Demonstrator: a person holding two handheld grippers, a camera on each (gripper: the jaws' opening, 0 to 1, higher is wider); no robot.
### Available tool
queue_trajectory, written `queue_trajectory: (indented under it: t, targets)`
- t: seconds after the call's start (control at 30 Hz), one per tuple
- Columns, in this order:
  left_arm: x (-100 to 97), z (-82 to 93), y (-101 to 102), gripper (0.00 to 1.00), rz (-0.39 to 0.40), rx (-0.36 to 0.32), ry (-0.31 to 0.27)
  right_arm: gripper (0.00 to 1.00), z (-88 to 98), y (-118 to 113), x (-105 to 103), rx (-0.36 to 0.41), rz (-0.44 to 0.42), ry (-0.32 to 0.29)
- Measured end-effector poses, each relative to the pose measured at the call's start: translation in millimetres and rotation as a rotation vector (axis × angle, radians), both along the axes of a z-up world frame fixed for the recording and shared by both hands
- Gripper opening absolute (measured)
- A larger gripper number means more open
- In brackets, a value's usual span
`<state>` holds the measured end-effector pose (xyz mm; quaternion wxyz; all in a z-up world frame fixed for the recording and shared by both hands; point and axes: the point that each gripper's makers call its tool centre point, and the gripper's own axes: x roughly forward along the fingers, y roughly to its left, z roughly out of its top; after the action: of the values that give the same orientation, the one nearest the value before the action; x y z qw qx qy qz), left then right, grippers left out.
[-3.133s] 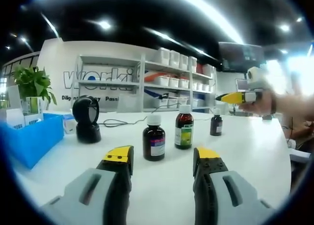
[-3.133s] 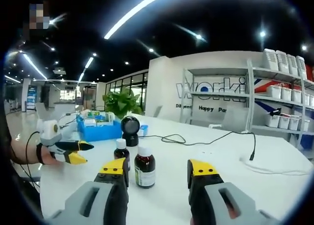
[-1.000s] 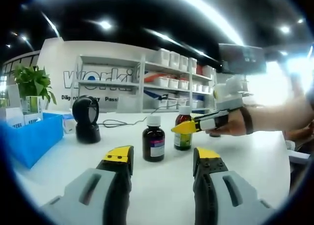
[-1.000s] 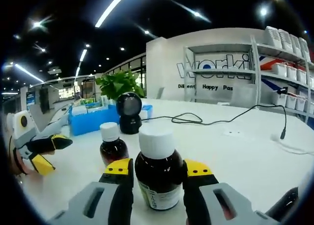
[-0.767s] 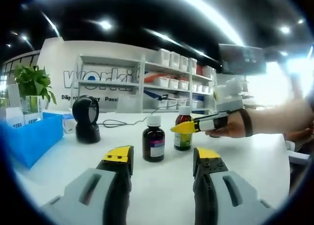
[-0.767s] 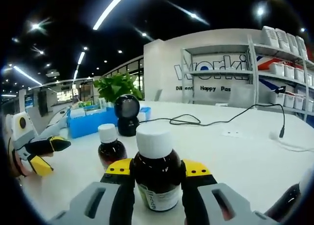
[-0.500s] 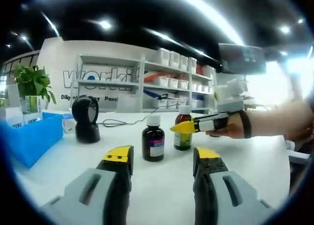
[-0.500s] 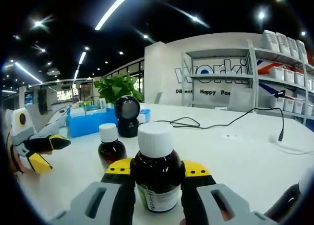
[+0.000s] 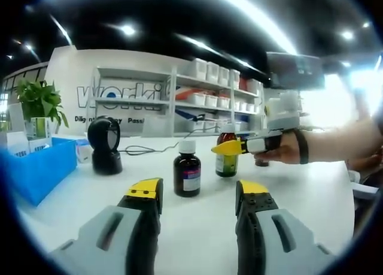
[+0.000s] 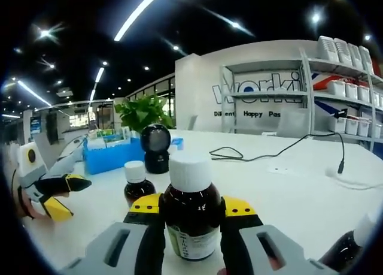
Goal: Rotate the medicine bottle to make it face forward pick up the medicine bottle inspect the drug traceability code place the medicine on the table
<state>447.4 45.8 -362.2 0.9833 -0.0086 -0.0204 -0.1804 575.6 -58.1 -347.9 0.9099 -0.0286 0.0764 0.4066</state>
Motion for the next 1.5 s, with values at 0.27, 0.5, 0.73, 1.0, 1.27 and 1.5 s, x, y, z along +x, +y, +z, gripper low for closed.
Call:
queue_trajectory:
  t: [0.27,0.5,0.73,1.0,1.27,1.5]
  targets:
    - [-0.2,0.4,0.3,0.39,0.001,0.002,-0.003,0.3,42.1,-3.4,-6.7,0.059,-0.001,0.005]
    - [-0.2,0.7,0.5,0.39,0.003,0.002,-0.004,0.3,71.0,-5.4,-11.7,0.068,0.003,-0.022]
    - [-0.6,0.4,-0.8,0.39,0.001,0.007,-0.003,0.3,101.5,-7.2,-16.7,0.079,0.017,-0.038]
    - [-0.4,0.3,-1.2,0.39,-0.001,0.006,-0.002,0.3,141.7,-2.3,-12.1,0.098,0.024,-0.064]
    - [-0.1,0.6,0.2,0.39,0.004,0.003,-0.005,0.3,168.7,24.8,-5.7,0.09,0.056,-0.083]
    - [-0.7,0.6,-1.3,0.39,0.0,0.007,-0.005,0.3,173.7,53.4,0.8,0.093,0.081,-0.078]
